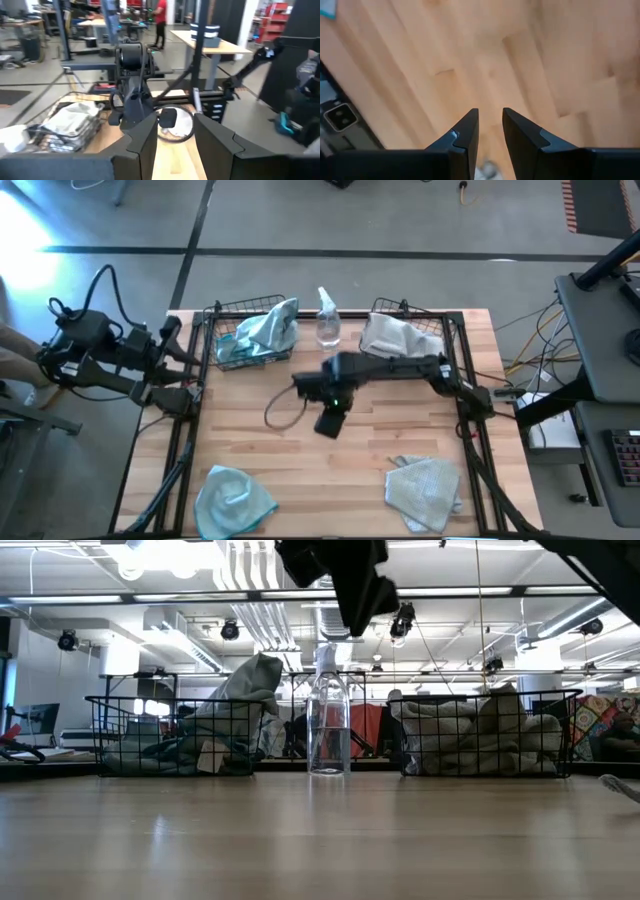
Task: Sort microfiber towel by color & place in baskets
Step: Put the gray microfiber towel into the right black wire basket
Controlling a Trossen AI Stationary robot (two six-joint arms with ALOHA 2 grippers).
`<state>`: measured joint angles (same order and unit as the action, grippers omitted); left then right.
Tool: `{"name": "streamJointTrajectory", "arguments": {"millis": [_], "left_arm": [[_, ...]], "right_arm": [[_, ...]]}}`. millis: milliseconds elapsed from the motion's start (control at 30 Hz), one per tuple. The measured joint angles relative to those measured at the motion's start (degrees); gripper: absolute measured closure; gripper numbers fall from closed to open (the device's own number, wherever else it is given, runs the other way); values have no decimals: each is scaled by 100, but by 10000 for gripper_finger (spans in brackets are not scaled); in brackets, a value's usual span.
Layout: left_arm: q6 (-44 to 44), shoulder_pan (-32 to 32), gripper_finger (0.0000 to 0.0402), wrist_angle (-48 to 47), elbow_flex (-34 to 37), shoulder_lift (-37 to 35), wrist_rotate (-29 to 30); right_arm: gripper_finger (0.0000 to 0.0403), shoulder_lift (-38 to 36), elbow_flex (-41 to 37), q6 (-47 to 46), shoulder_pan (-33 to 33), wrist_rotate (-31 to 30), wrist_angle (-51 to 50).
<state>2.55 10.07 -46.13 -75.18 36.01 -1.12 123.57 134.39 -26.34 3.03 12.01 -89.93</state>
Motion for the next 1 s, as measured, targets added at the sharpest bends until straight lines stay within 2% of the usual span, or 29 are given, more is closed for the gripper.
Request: {"name": "streamJointTrajectory", "arguments": {"millis": [300, 467, 733, 833, 1000], "left_arm": [[120, 0, 288, -2, 0, 96, -591], [120, 0, 288, 8, 0, 96, -597], [120, 0, 288, 24, 0, 92, -601], [99, 0, 288, 40, 0, 90, -599], [-74, 0, 288, 289, 0, 103, -595]], "right_arm": [[321, -13, 0, -1535, 898, 22, -7], [321, -32, 0, -2090, 1351, -70, -9], [321, -270, -65, -3137, 1923, -614, -10], [321, -383, -273, -3413, 2057, -664, -2], [321, -941, -1096, -3737, 2219, -775, -10]]}}
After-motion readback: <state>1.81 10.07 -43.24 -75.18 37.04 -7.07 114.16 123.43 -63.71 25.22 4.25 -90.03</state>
